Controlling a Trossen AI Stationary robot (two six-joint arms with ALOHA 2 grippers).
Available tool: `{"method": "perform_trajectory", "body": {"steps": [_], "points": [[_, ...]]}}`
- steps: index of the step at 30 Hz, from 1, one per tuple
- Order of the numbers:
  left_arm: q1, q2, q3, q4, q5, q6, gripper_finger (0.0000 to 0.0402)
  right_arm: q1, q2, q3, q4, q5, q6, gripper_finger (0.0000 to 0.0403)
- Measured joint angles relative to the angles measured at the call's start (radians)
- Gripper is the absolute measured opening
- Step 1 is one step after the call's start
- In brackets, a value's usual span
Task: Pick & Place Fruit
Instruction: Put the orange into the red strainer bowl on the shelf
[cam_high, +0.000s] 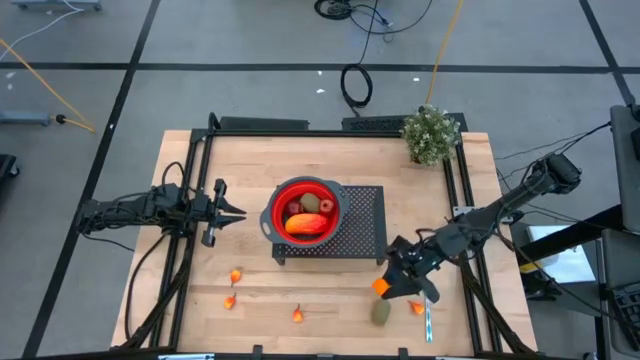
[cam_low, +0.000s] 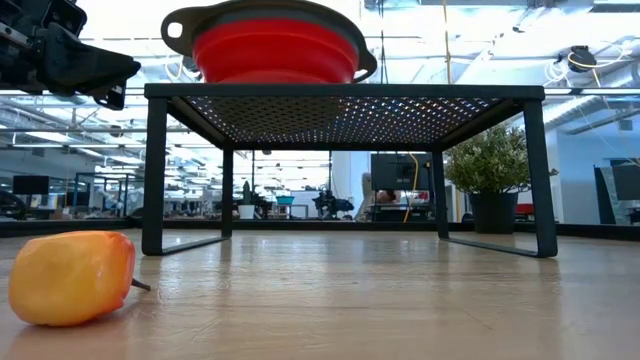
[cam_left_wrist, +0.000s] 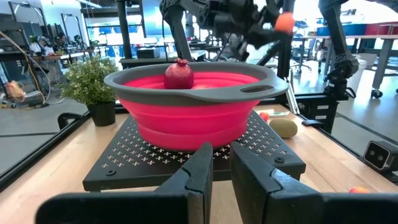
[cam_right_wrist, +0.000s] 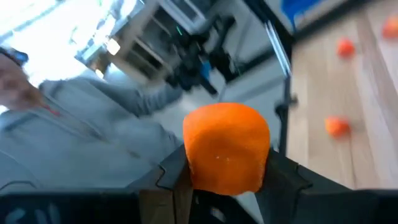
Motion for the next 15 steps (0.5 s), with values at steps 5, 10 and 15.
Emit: {"method": "perform_trajectory", "body": {"steps": [5, 10, 15], "points": [[0.0, 0.0, 0.0, 0.0, 0.0, 0.0, 0.0058, 0.0, 0.0, 0.0, 0.144, 0.046, -0.117, 0.0128], [0.0, 0.0, 0.0, 0.0, 0.0, 0.0, 0.0058, 0.0, 0.0, 0.0, 0.269, 0.067, -0.251, 0.0128], [0.0, 0.0, 0.0, 0.0, 0.0, 0.0, 0.0058, 0.0, 0.0, 0.0, 0.356, 0.067, -0.373, 0.0128]]}}
